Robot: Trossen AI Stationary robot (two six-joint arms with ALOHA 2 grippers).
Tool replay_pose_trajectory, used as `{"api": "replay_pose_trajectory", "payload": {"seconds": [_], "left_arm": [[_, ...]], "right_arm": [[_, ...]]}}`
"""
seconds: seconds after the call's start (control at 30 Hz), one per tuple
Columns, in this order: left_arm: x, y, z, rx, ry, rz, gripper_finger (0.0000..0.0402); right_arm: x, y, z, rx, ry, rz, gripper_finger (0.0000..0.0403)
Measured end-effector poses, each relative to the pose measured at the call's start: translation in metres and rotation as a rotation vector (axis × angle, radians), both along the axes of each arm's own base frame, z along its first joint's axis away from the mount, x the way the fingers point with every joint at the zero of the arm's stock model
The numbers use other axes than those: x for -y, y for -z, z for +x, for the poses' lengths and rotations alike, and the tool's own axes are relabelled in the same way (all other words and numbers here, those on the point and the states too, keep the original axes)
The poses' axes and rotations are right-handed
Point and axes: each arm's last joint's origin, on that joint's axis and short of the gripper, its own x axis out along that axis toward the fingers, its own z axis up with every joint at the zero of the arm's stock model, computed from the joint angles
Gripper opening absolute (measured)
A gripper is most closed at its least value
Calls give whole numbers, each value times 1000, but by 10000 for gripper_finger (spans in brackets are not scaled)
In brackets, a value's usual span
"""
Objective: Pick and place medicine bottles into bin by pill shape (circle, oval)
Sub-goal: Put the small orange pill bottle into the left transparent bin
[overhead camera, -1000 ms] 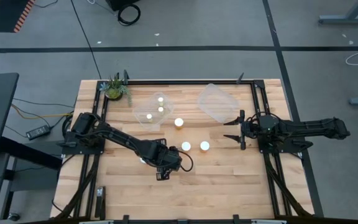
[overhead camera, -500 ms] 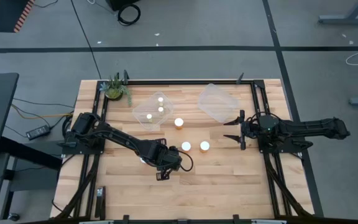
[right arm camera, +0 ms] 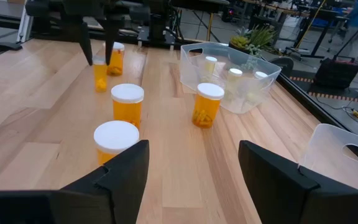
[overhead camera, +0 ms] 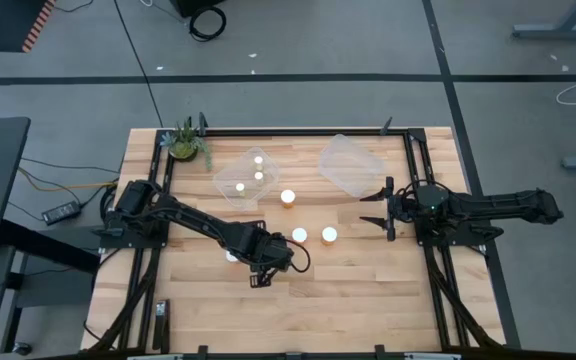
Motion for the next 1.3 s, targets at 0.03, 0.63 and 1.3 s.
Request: {"api": "replay_pose_trajectory", "payload": {"seconds": [0.03, 0.63, 1.3], "left_arm": [[0, -4, 2, 6, -2, -2, 129], [-56, -50, 11, -80, 9, 192, 124], [-146, -50, 11, -150, -84, 203, 131]], "right_arm": [[0, 0, 0, 0, 0, 0, 255], [0, 0, 0, 0, 0, 0, 255], [0, 0, 0, 0, 0, 0, 255]]}}
